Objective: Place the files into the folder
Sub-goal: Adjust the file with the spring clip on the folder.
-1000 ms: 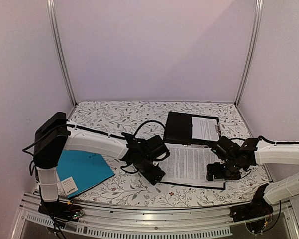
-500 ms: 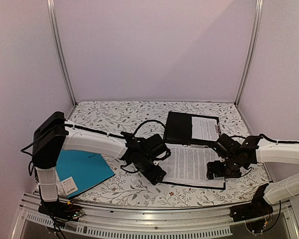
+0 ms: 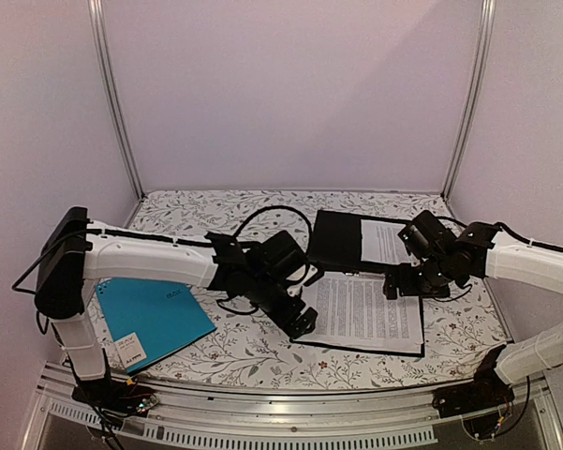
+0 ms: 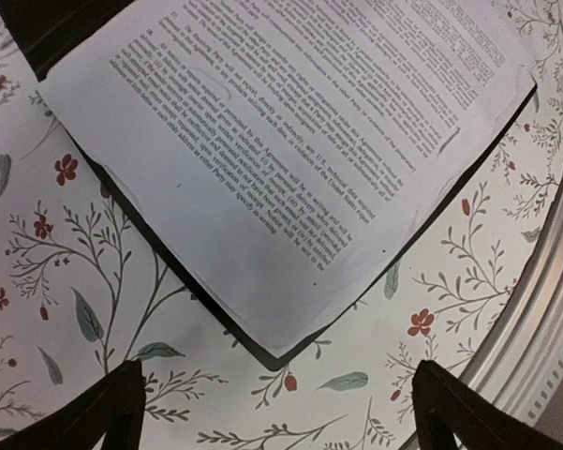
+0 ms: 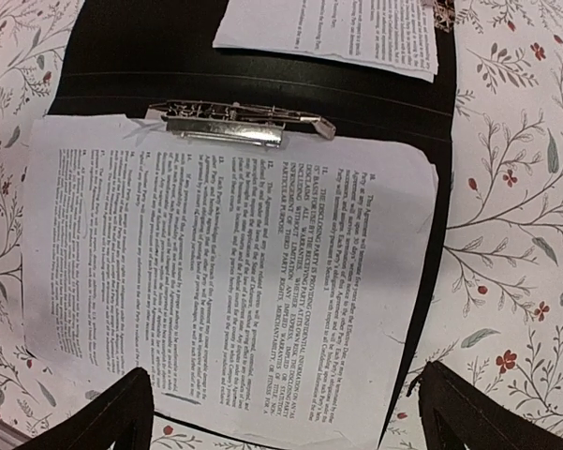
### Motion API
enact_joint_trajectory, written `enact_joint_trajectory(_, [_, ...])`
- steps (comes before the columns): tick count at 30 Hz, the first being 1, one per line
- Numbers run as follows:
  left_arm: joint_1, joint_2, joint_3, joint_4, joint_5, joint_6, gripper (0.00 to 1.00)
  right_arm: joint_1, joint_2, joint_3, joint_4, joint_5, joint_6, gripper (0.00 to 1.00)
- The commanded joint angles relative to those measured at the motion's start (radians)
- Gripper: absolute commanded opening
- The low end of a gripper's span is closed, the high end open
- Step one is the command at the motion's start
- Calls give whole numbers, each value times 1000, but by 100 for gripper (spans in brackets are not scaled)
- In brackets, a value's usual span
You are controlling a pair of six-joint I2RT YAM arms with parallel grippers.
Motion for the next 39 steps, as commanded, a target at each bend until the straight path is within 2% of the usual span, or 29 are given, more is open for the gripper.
enact_joint_trajectory(1, [40,25,95,60,97,-6,100,-97,85,77,103,-38,-104,98])
enact_joint_trajectory(9, [108,135,207,183,250,-39,100,-220,269,154,237,-216,-173,96])
enact_joint_trajectory(11, [119,164,226,208,282,-52,100,-231,293,147,263,-220,-177,96])
enact_joint_trajectory(15, [134,216,250,282,342,-82,100,-255,318,117,338,-306,-178,95])
enact_joint_trajectory(26, [148,378,304,510,592,-292,97,-320,356,90,445,-381,-171,94])
enact_joint_trajectory(39, [151,472,347,414,596,-322,95,-379,416,70,502,-441,-153,94])
